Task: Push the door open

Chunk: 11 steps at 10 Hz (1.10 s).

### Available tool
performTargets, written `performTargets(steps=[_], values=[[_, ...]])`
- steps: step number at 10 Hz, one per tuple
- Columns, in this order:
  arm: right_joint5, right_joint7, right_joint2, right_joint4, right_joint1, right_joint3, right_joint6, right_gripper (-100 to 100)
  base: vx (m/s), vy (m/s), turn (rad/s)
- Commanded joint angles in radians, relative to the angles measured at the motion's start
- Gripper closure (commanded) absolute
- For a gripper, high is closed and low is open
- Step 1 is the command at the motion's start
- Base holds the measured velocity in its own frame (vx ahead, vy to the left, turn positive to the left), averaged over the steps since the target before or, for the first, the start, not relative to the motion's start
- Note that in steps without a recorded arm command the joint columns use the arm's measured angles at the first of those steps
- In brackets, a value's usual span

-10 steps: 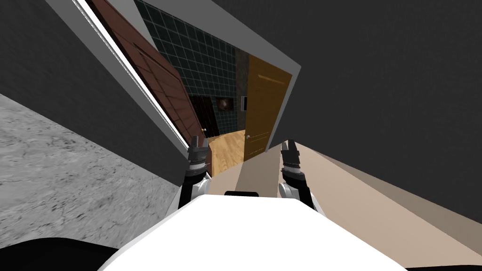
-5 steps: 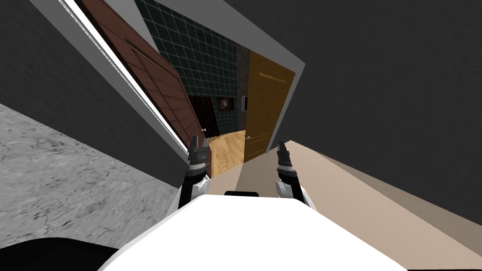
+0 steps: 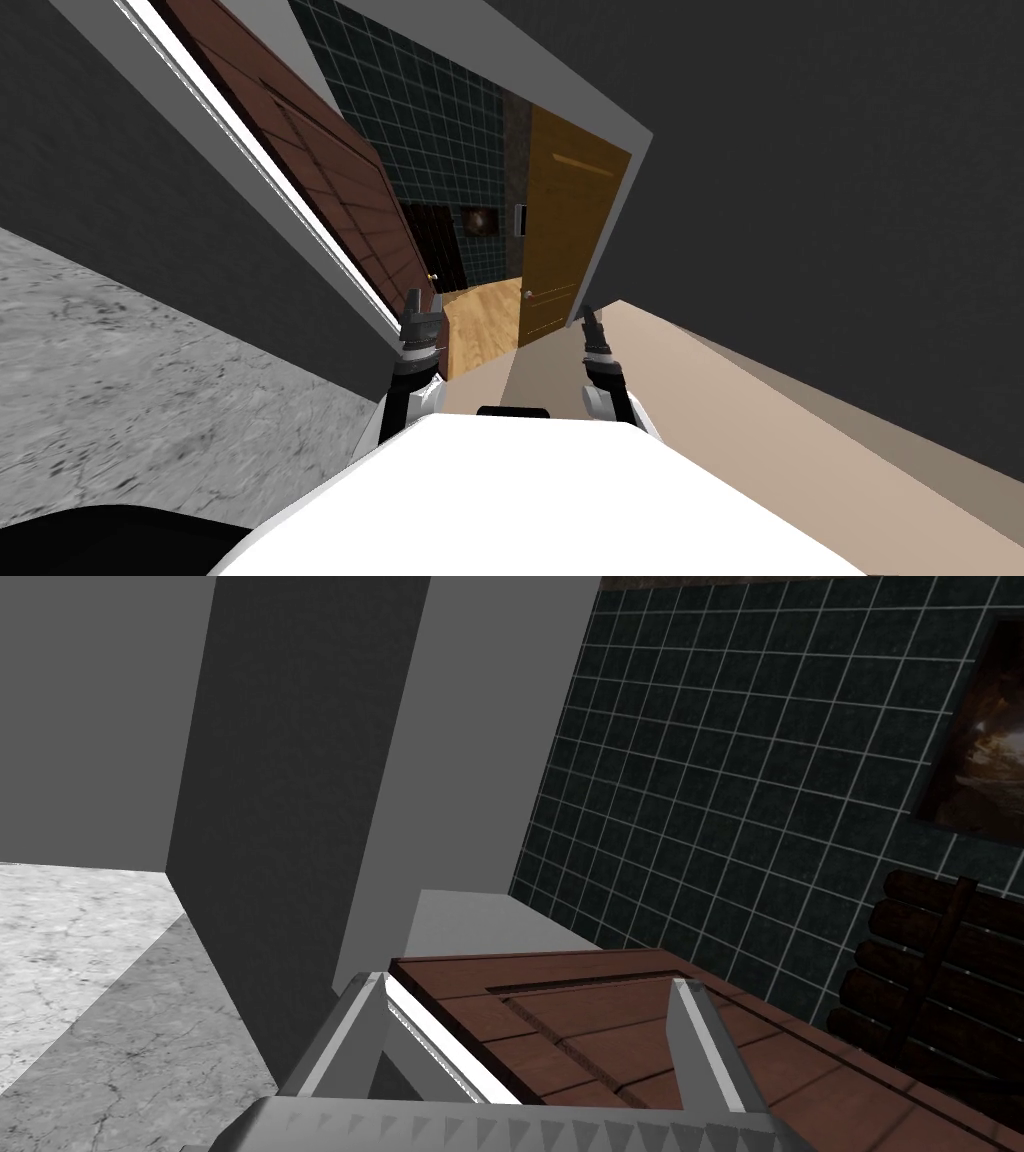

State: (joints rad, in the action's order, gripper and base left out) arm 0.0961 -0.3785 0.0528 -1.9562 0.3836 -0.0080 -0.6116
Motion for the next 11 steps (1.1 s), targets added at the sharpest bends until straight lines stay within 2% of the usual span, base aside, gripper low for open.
performTargets(steps=[1, 2, 4, 5, 6, 7, 8, 9, 11], values=[[0.017, -0.042, 0.006, 0.050, -0.029, -0.002, -0.009, -100, 0.075, -0.039, 0.047], [0.017, -0.042, 0.006, 0.064, -0.029, -0.002, -0.009, -100, 0.061, -0.031, 0.024], [0.040, -0.097, 0.013, 0.135, -0.063, -0.003, -0.027, -100, 0.070, -0.029, 0.035], [0.040, -0.097, 0.013, 0.153, -0.063, -0.003, -0.027, -100, 0.054, -0.030, 0.023], [0.052, -0.126, 0.016, 0.189, -0.081, -0.003, -0.036, -100, 0.049, -0.025, 0.032], [0.052, -0.126, 0.016, 0.199, -0.081, -0.003, -0.036, -100, 0.041, -0.016, 0.016], [0.064, -0.155, 0.019, 0.232, -0.099, -0.003, -0.046, -100, 0.048, -0.017, 0.025], [0.064, -0.155, 0.019, 0.246, -0.099, -0.003, -0.046, -100, 0.046, -0.014, 0.020], [0.089, -0.214, 0.024, 0.316, -0.136, -0.004, -0.065, -100, 0.068, -0.030, 0.040]])
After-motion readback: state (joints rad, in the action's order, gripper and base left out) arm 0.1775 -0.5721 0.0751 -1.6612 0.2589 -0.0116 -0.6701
